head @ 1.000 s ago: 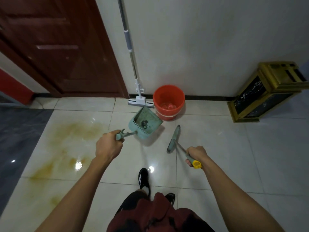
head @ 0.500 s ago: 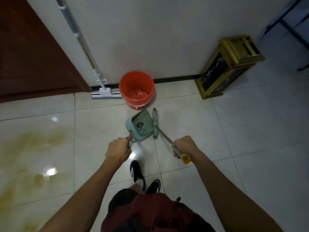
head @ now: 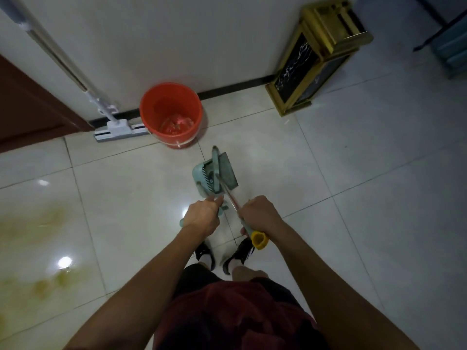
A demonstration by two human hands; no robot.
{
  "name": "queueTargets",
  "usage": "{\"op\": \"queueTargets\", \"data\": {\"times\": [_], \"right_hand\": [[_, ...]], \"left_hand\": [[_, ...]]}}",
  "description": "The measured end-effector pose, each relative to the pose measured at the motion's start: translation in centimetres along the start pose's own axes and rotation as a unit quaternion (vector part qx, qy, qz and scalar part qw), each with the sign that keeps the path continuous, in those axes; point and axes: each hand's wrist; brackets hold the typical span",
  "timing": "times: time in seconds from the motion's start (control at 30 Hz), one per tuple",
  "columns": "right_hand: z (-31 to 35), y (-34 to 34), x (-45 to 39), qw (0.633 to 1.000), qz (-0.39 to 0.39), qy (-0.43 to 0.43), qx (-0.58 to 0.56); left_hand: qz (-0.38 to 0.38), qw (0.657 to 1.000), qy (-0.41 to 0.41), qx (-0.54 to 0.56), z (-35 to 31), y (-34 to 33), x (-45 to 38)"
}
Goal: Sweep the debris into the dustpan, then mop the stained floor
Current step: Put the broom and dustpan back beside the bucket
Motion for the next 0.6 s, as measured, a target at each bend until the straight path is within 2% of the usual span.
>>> {"op": "queueTargets", "data": {"times": [0.17,0.4,0.6], "right_hand": [[-0.3,0.8,-0.1,1.0,0.007,0.012,-0.004],[-1.1,1.1,1.4,0.994,0.032,0.081,0.059],[-2.6,1.7,1.8,0.986,0.068,0.133,0.071]], "left_hand": [[0.02,1.0,-0.007,0.004,-0.8,-0.9,-0.5],[0.019,0.999,-0.007,0.033,-1.6,-1.9,-0.9],[0.098,0.984,-0.04,0.142,-1.5,-3.0,-0.9]]}}
Point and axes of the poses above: each hand's wrist, its own x-axis away from the middle knuckle, its own y-axis out of the back of the hand, z = x × y, and after that the axes turned 7 degrees about -z, right-handed
